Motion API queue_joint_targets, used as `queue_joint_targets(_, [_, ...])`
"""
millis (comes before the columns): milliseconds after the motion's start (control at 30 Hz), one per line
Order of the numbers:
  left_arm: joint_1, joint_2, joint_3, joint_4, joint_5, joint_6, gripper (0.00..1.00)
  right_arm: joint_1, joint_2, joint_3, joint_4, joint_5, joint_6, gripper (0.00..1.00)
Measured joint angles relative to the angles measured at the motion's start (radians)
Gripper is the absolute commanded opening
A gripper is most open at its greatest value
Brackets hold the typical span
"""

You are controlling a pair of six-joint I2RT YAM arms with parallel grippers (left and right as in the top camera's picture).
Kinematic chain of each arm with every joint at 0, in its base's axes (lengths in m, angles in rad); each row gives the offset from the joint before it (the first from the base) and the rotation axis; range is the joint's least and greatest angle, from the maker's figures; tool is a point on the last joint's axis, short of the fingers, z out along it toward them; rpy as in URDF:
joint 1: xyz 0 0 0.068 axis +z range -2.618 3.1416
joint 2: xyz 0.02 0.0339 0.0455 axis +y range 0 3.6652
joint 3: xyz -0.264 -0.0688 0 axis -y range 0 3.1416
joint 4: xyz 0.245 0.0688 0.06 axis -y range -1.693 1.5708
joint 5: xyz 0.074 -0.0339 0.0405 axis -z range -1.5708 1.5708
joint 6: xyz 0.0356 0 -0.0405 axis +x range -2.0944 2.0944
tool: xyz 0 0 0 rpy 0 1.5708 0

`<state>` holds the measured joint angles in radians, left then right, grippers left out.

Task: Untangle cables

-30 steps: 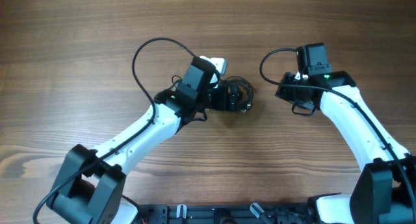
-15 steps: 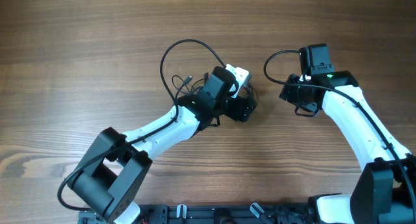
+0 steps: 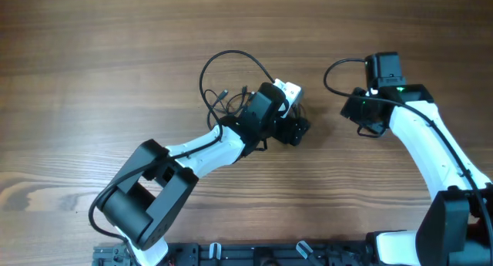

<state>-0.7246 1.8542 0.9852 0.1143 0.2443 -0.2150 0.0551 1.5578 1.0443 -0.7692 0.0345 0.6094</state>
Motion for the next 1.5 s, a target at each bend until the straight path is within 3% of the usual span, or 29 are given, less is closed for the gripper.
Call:
queue_joint_targets(200, [-0.005,0.035,0.000,0.043,0.000,-0.001,0.82,-0.015,0.000,0.000,-0.002,-0.001,0.000,0.50])
queue_joint_targets(333, [-0.019,0.063,0.000,0.052,-0.009,-0.005,0.73,-0.015,0.000,0.000,-0.002,-0.005,0.000,0.49])
queue_joint_targets(400, [-0.029,0.080,0.000,0.054,-0.023,-0.007,0.54,-0.015,0.000,0.000,-0.002,-0.008,0.000,0.49])
queue_joint_targets(500, [-0.033,0.085,0.000,0.060,-0.039,-0.014,0.34,-0.015,0.000,0.000,-0.001,-0.008,0.000,0.49])
queue_joint_targets(600, [-0.034,0.085,0.000,0.068,-0.045,-0.022,0.04,-0.015,0.000,0.000,-0.002,-0.008,0.000,0.49])
queue_joint_targets(833, [-0.034,0.081,0.000,0.071,-0.045,-0.039,0.04,-0.015,0.000,0.000,0.007,-0.035,-0.010,0.49])
queue_joint_targets(1000, [-0.013,-0.004,0.000,0.067,-0.033,-0.090,0.04,-0.015,0.000,0.000,0.076,-0.142,-0.107,0.49])
queue_joint_targets(1267, [0.176,-0.222,0.001,0.075,0.144,-0.381,0.04,-0.015,0.000,0.000,0.124,-0.287,-0.219,0.49])
queue_joint_targets(1500, [0.313,-0.235,0.002,0.082,0.329,-0.677,0.04,-0.015,0.000,0.000,0.258,-0.591,-0.306,0.49])
